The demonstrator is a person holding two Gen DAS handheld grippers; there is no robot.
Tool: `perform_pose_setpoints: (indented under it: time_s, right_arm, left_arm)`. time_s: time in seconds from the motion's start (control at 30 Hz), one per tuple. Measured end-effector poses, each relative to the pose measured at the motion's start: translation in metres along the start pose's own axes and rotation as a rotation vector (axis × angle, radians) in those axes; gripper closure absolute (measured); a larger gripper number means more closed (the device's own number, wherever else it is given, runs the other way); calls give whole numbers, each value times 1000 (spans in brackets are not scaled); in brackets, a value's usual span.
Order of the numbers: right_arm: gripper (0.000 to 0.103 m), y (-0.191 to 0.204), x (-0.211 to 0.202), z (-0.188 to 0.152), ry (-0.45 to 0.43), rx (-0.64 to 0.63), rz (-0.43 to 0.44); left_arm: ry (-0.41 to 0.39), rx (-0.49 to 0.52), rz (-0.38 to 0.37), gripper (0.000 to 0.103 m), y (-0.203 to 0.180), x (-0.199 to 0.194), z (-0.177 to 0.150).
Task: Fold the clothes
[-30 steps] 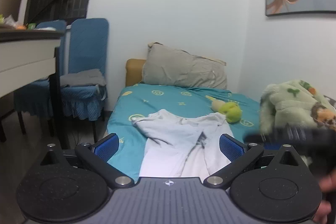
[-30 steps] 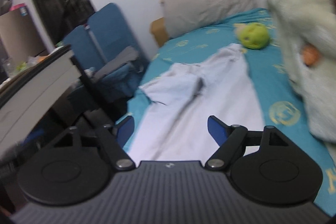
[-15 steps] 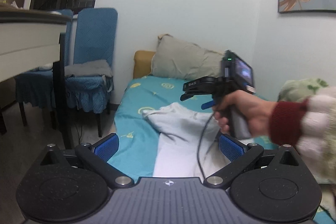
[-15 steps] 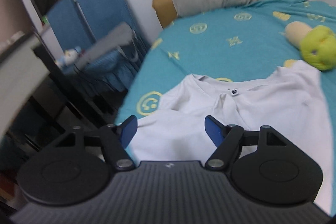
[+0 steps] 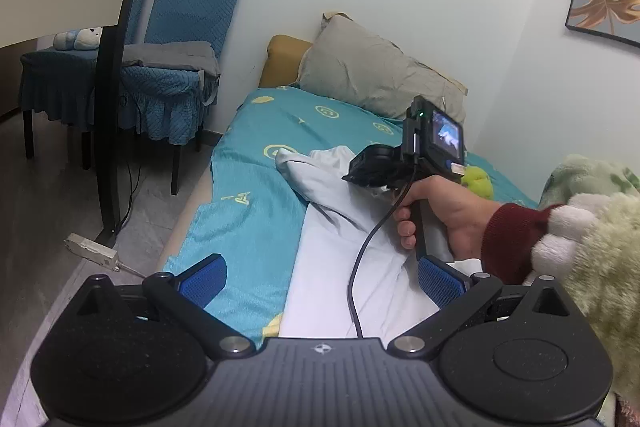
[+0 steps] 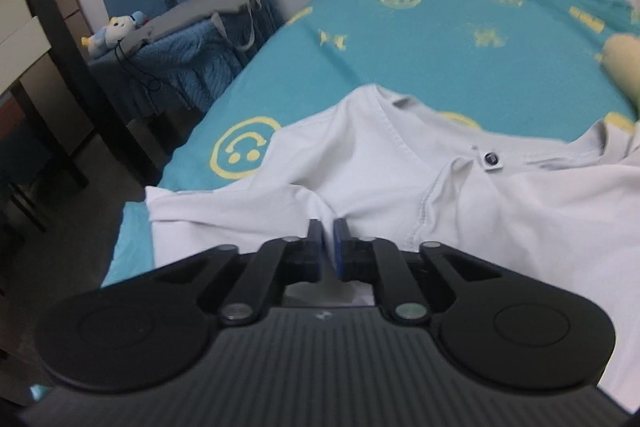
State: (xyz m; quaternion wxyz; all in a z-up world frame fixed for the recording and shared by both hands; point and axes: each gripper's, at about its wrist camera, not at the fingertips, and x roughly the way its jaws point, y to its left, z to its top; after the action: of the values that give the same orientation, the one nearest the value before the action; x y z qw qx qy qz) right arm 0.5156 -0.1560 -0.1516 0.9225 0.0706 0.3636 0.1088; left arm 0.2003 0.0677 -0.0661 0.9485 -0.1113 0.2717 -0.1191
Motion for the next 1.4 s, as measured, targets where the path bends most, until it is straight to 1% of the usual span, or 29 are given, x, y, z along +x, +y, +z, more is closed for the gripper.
perform_pose_setpoints:
  time_s: [0.03,0.13,0.17,0.23,0.3,0.37,0.43,0.5,0.57,0.63,0.67,0.73,0.8,0.83,0.87,0.9,0.93,1.0,1.1,1.2,1.3,1.4]
  right_arm:
    - [98,0,-8,0,-40,11,-10]
    - [98,-6,-42,0,-201,83,-30]
    - [98,-8,-51,2,-240,106,-44]
    - [98,-15,-66,4,-302,145,-93]
    - [98,-25,-78,5,-349,165,-188]
    - [98,-38,-83,4,-365,193,-289]
    - [98,-54,-79,0,-340,229,-376]
    - [98,-70,-67,-7,-281,252,-426]
    - [98,-79,-54,-15,-235,261,-443]
    - [98,-85,-47,-21,-215,269,-439]
    - [96,-86,-47,-24,-212,274,-432]
    - [95,-88,-48,-23,-201,293,-413]
    - [89,-88,-50,-17,-164,304,-395]
    - [65,-86,-56,-16,-156,301,-375]
    - [31,-82,-64,-16,-158,296,-348]
    - [18,-77,-75,-16,-175,288,-321]
    - [10,-72,-88,-16,-193,273,-299]
    - [11,-61,-115,-15,-206,238,-261]
    - [11,-45,-163,-19,-227,214,-232]
    - [11,-29,-216,-30,-251,191,-208]
    - [11,-13,-272,-52,-253,167,-191]
    - [11,6,-328,-88,-253,161,-163]
  left_arm:
    - [0,6,3,0,-1,-1,-1]
    - [-4,32,2,0,-8,-3,-4]
    - [-7,44,0,0,-10,-4,-5]
    - [-13,74,0,0,-17,-6,-7]
    - [-20,105,-6,0,-24,-7,-10]
    - [-24,140,-6,0,-31,-6,-14]
    - [-23,170,2,0,-36,-3,-17]
    - [-19,186,7,0,-39,1,-18]
    - [-9,182,8,0,-38,6,-19]
    - [6,171,12,0,-35,11,-19]
    - [10,165,13,0,-34,12,-18]
    - [10,154,15,0,-32,12,-17]
    - [5,150,18,0,-31,11,-16]
    - [-1,155,19,0,-32,9,-15]
    - [-7,162,21,0,-33,7,-15]
    - [-21,176,22,0,-35,2,-15]
    - [-34,191,23,0,-37,-3,-16]
    - [-60,221,26,0,-42,-13,-17]
    - [-101,263,41,0,-51,-34,-21]
    - [-131,270,34,0,-56,-55,-23]
    - [-152,300,25,0,-62,-72,-25]
    - [-151,316,24,2,-66,-81,-28]
